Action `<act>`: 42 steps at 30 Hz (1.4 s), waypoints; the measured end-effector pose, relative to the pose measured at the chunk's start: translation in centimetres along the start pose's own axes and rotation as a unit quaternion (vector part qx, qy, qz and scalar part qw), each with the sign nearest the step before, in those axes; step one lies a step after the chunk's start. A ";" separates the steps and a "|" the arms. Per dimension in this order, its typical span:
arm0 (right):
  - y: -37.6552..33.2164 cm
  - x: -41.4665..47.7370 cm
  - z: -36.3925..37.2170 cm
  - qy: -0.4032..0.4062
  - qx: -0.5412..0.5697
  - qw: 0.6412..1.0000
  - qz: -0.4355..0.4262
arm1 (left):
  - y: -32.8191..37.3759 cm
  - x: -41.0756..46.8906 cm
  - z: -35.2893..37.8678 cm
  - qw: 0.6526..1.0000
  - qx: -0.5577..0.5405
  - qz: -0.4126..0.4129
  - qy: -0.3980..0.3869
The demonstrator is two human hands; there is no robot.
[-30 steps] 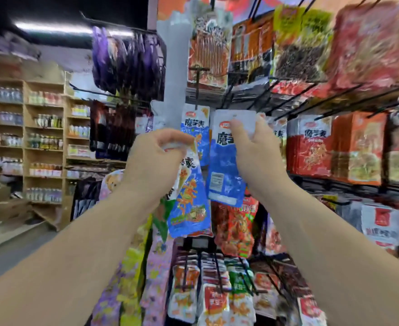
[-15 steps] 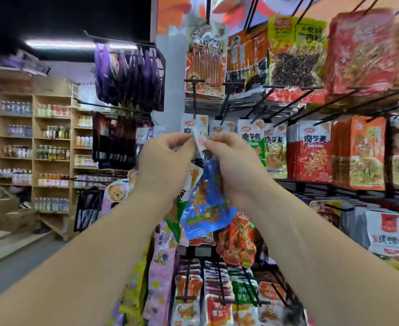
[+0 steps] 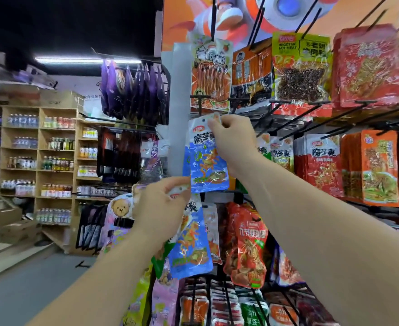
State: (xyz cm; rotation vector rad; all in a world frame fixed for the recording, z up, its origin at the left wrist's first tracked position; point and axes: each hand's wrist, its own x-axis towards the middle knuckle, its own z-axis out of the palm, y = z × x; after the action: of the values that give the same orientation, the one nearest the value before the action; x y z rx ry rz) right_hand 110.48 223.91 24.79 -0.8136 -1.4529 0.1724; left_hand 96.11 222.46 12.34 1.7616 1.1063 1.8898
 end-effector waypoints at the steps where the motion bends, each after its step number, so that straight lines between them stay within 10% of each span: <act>1: 0.1 0.4 0.3 0.012 -0.006 1.000 -0.006 | -0.2 -0.2 -0.1 1.000 -0.016 -0.003 0.002; 25: 0.3 2.4 1.9 0.078 -0.011 0.997 0.025 | -1.5 -3.6 -1.6 0.996 -0.026 0.081 0.020; 34: 4.1 2.7 2.2 0.019 -0.200 0.979 0.023 | -0.9 -3.1 -2.0 0.997 0.007 0.070 -0.011; 42: 5.5 -0.6 1.3 -0.016 -0.335 0.904 -0.265 | -0.2 -2.8 -2.0 0.999 -0.006 0.043 -0.027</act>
State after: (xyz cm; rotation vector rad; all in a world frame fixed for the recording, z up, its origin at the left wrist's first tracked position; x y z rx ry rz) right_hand 111.17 228.13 21.00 -0.9178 -1.7321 -0.7715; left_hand 94.64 219.99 10.42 1.8697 1.0132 1.8811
